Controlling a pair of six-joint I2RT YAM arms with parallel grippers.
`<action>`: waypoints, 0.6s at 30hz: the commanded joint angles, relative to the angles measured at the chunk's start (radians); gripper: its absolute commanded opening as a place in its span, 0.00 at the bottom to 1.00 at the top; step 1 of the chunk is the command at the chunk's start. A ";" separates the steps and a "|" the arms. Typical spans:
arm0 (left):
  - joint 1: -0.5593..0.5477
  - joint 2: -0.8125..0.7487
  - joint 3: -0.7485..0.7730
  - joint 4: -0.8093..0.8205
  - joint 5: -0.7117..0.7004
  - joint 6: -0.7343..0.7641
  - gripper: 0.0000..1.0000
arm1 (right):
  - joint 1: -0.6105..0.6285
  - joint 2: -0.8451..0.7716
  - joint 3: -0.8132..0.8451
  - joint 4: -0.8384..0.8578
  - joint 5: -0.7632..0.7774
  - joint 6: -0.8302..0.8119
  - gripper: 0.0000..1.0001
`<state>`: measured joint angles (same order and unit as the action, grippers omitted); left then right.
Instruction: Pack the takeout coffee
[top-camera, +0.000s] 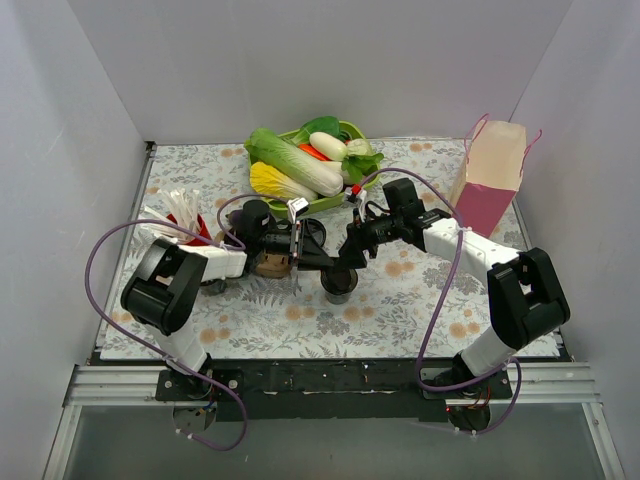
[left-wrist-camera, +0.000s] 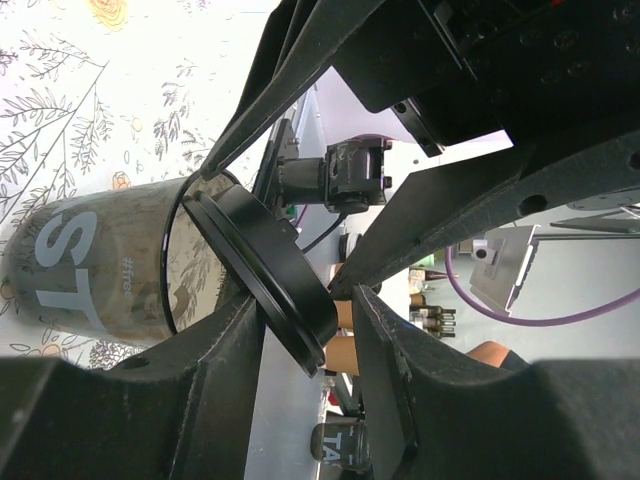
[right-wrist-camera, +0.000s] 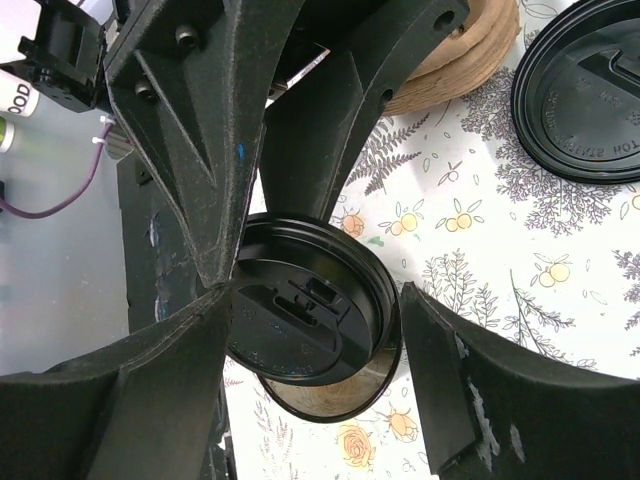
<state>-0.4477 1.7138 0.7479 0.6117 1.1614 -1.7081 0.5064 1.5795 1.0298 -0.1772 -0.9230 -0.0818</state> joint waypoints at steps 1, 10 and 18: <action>0.004 -0.059 0.036 -0.157 -0.032 0.116 0.39 | 0.007 0.005 0.036 0.022 0.003 -0.001 0.75; 0.004 -0.060 0.061 -0.276 -0.075 0.214 0.40 | 0.007 -0.003 0.032 0.015 0.024 -0.009 0.74; 0.004 -0.056 0.068 -0.306 -0.101 0.232 0.41 | 0.007 -0.013 0.044 -0.013 0.079 -0.039 0.73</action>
<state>-0.4469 1.7035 0.7811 0.3408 1.0824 -1.5139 0.5064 1.5795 1.0306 -0.1795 -0.8833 -0.0845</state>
